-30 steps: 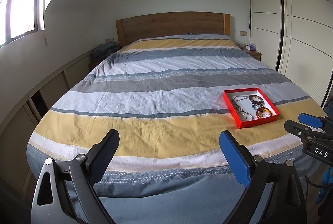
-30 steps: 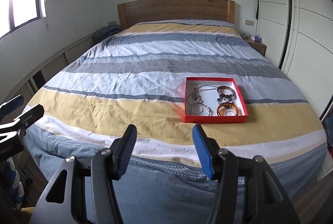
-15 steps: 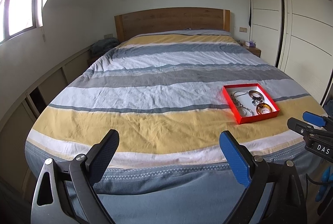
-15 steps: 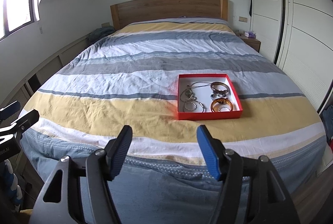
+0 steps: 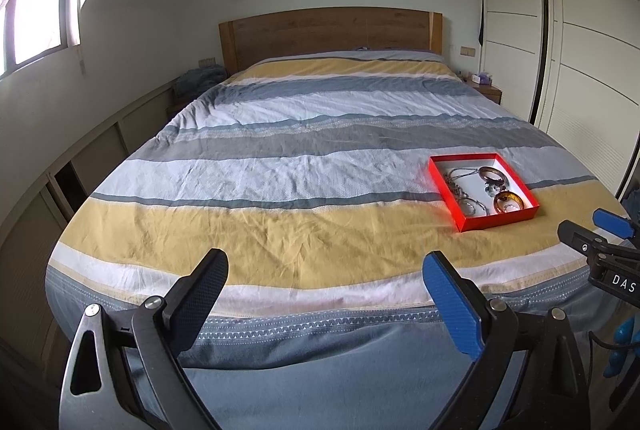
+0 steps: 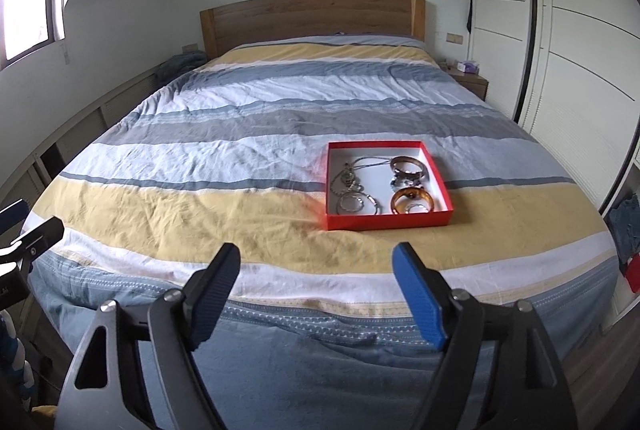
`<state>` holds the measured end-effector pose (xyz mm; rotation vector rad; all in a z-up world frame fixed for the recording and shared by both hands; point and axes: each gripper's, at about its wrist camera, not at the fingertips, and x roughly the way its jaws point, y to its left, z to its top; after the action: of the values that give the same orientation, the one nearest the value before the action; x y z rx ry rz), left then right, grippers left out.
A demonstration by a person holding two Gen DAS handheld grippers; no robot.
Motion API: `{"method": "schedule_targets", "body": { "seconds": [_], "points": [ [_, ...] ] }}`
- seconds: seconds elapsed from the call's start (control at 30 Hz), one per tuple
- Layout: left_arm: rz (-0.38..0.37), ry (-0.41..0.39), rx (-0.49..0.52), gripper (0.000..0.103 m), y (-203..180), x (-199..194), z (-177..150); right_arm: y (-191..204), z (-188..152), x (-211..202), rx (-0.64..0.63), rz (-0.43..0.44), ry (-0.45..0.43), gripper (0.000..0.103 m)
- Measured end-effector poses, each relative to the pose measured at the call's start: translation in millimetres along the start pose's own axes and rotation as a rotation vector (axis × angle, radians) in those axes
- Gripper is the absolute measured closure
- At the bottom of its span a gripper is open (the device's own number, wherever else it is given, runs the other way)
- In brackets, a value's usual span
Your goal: Organize jewelry
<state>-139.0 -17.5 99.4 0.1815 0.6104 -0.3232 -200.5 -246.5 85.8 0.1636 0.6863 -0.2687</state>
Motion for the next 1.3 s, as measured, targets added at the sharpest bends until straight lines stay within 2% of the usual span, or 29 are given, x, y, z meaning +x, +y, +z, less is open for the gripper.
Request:
{"method": "schedule_targets", "body": {
  "seconds": [0.87,1.3],
  "points": [
    [-0.021,0.027,-0.020,0.006,2.0,11.3,-6.1,6.7,-2.1,3.0,-0.009,-0.002,0.006,0.024],
    [-0.056,0.027,-0.009,0.006,-2.2,8.7,-7.7,12.9,-6.2,4.7,-0.018,0.011,0.010,0.024]
  ]
}}
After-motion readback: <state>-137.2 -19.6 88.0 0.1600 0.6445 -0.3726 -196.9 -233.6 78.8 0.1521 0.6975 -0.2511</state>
